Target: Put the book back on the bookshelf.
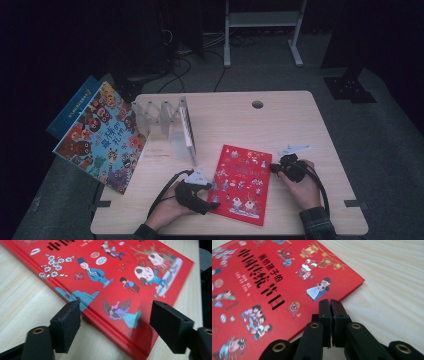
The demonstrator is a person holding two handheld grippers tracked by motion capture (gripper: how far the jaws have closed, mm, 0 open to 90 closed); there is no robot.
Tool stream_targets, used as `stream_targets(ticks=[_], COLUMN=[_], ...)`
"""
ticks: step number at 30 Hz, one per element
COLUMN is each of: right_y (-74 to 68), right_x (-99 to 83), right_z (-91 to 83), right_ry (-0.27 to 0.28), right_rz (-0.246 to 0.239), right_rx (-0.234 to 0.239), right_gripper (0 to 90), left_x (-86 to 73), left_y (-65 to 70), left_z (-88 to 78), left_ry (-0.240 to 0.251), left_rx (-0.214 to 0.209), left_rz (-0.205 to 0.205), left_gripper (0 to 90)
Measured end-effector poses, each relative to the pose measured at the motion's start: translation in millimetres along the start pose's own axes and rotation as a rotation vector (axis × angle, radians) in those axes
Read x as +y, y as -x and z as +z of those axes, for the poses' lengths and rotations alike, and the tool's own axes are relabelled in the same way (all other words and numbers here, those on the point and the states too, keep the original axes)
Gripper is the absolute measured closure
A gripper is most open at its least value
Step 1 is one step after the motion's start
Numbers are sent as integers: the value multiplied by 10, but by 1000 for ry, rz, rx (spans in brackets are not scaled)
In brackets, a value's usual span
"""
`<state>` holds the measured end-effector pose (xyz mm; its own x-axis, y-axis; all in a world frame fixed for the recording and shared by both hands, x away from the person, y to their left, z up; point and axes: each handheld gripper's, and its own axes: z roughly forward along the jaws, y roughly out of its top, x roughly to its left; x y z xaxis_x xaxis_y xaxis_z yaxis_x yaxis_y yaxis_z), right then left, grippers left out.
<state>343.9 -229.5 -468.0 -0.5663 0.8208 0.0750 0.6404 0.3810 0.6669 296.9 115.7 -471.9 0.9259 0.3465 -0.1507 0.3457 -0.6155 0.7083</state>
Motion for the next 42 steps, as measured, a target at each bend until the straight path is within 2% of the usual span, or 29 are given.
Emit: stream_targets(ticks=[3,6,9,12,14,18,19,22,26,29,33,36,42], right_y=[40,72,106,140,176,202,201,169,146,152,161,171,148], right_x=[50,85,131,147,135,138,153,213,279,318,344,352,420], right_z=[45,89,123,137,121,54,43,46,85,123,164,174,220], right_ry=[6,-16,-19,-14,-4,21,15,-12,-47,-76,-105,-105,-116], right_rz=[0,6,5,22,44,86,96,99,109,117,122,125,101], right_rx=[-13,-26,-27,-18,-6,37,60,89,111,113,113,118,114], right_gripper=[869,868,859,804,730,654,635,624,622,618,596,595,585], left_x=[11,29,53,63,64,69,69,68,67,72,94,94,83], left_y=[40,101,151,144,131,65,50,-1,-23,-16,15,28,21], left_z=[20,61,88,74,42,-61,-75,-87,-35,33,78,86,86], left_ry=[-2,-1,-9,-2,7,26,23,2,-26,-52,-43,-39,-28], left_rx=[-28,-64,-62,-42,-16,51,68,119,144,144,124,118,103], left_rz=[17,32,66,80,86,88,86,81,78,90,97,93,87], left_gripper=[280,306,339,428,498,642,684,756,819,820,820,820,774])
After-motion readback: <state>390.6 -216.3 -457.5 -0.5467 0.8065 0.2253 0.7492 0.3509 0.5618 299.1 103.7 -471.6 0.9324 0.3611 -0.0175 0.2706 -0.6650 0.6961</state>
